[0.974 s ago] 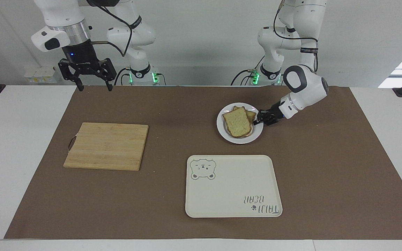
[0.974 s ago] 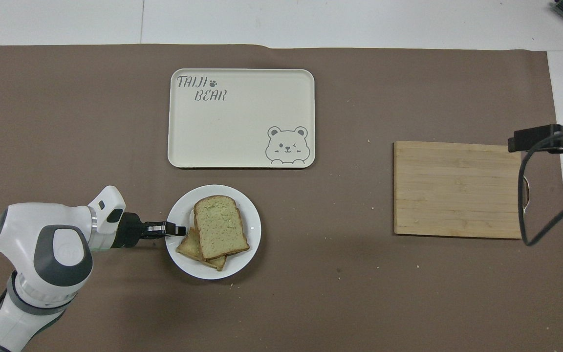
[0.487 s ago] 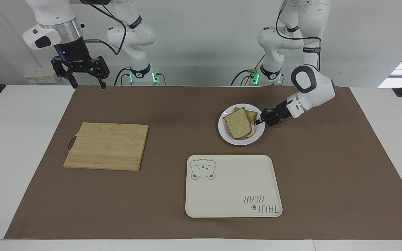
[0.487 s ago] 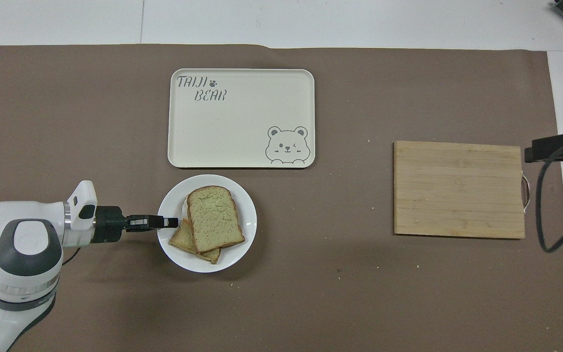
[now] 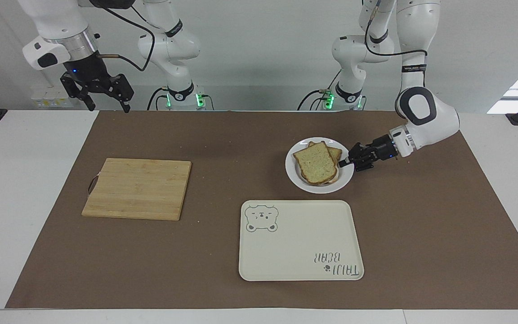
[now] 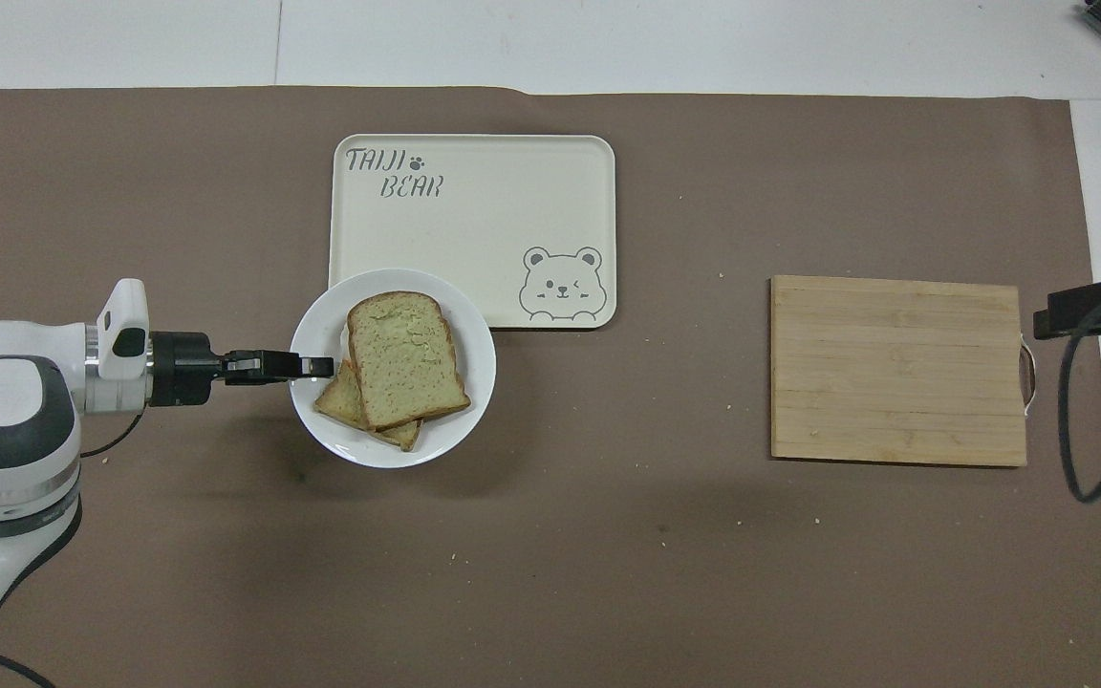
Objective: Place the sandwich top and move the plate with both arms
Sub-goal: 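Grip the white plate rim with the left gripper, then slide the plate with the left gripper onto the bear tray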
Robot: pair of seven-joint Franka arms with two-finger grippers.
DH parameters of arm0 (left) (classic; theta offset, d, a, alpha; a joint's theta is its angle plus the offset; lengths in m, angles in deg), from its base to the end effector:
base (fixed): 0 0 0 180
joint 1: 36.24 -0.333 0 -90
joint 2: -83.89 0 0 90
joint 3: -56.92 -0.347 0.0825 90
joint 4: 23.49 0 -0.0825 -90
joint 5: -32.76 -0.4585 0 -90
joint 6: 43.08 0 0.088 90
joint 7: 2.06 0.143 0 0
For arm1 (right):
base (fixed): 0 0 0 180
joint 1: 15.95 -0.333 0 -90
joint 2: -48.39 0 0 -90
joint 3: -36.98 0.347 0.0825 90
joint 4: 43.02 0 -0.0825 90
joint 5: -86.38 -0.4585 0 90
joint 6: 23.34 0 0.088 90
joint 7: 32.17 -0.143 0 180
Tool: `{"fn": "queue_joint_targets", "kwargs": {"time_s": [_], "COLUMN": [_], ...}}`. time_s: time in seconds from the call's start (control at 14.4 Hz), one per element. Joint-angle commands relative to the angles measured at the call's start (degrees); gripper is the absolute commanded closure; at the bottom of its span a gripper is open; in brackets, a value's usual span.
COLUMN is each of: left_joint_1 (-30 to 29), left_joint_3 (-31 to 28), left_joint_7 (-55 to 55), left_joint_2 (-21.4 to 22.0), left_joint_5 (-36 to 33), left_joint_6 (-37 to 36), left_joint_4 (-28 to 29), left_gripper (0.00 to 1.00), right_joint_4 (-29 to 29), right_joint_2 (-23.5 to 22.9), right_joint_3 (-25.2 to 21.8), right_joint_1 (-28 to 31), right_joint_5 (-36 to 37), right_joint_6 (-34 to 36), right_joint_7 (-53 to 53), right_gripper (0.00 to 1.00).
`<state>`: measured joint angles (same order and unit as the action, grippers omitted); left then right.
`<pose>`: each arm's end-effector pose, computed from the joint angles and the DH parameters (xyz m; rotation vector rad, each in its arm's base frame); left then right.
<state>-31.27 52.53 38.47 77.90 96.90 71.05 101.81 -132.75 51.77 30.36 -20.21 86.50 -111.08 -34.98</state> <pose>0.5933 -0.0911 0.3059 2.1841 -0.0639 0.0831 0.6052 -0.0273 0.6547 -3.1334 0.1414 -0.0374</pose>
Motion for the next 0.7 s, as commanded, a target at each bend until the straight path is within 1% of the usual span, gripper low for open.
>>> {"fn": "queue_joint_targets", "kwargs": {"time_s": [0.0,0.14,0.28,0.42,0.49,0.63], "left_joint_1": [-0.2,-0.2,-0.3,-0.3,-0.3,-0.3], "left_joint_3": [0.3,1.0,1.5,1.9,2.2,2.5], "left_joint_7": [-5.8,-8.9,-12.6,-15.0,-16.1,-16.4], "left_joint_2": [-6.4,-8.9,-10.5,-14.6,-15.7,-17.1], "left_joint_5": [-2.2,-4.4,-4.2,-3.0,-2.7,-2.6], "left_joint_6": [-1.5,-0.8,0.8,1.7,1.9,5.5], "left_joint_4": [-10.2,-14.6,-16.0,-21.4,-22.5,-22.8], "left_gripper": [1.0,1.0,1.0,1.0,1.0,1.0], "right_joint_4": [-1.5,-1.6,-1.8,-2.3,-2.3,-1.9], "right_joint_2": [1.4,1.4,1.5,1.5,1.5,1.5], "right_joint_3": [0.5,0.5,0.4,0.4,0.4,0.5], "right_joint_1": [0.7,0.6,0.6,0.5,0.6,0.7], "right_joint_5": [-0.1,0.0,0.1,1.0,0.9,0.8], "right_joint_6": [0.3,0.2,-0.1,-0.8,-0.9,-0.6], "right_joint_7": [1.6,2.0,3.8,6.1,6.2,6.2], "right_gripper": [0.0,0.0,0.0,0.0,0.0,0.0]}}
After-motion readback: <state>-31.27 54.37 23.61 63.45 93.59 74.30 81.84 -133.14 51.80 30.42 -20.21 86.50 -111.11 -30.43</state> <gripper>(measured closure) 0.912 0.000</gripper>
